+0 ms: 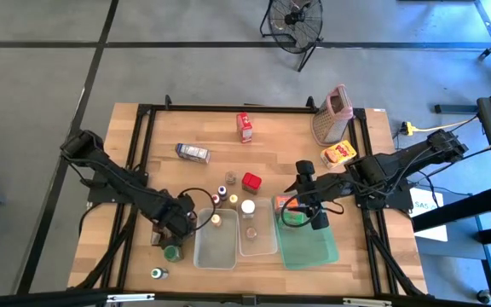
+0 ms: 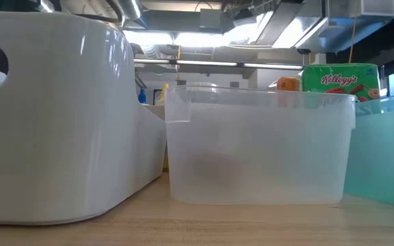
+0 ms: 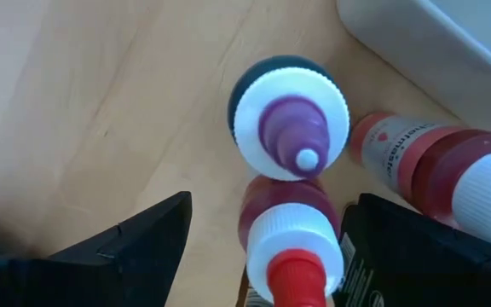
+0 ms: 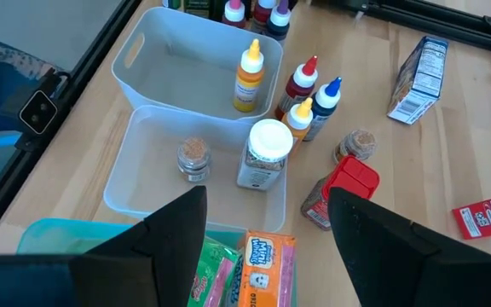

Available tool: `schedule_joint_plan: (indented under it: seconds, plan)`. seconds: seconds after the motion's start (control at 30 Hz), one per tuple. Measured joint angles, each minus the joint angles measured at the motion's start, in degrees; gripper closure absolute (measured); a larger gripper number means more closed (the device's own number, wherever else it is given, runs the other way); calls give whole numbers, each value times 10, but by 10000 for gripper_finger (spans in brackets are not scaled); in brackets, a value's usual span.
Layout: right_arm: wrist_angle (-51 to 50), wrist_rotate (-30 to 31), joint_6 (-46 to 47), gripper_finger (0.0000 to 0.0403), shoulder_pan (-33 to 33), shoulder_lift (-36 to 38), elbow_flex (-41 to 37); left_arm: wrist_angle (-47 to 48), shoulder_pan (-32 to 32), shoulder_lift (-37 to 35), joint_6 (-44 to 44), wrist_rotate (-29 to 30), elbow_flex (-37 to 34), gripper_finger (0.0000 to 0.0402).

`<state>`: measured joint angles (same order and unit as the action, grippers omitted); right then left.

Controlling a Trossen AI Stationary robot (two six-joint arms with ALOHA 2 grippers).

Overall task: Pick & Place Kitchen Items
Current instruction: Put the red food coloring bottle into the gray bin

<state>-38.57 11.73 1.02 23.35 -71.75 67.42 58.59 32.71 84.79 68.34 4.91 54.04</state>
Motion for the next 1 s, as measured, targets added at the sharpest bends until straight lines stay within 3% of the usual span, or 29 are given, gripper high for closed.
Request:
schedule_joint_plan:
  seconds: [0.27, 1.0]
  plan:
    - [0, 0, 0, 155, 0, 0, 0, 0, -2, 0, -1, -3, 0, 81]
    - [-1, 0, 0, 155, 0, 0, 0, -3, -2, 1, -11, -16, -1, 213]
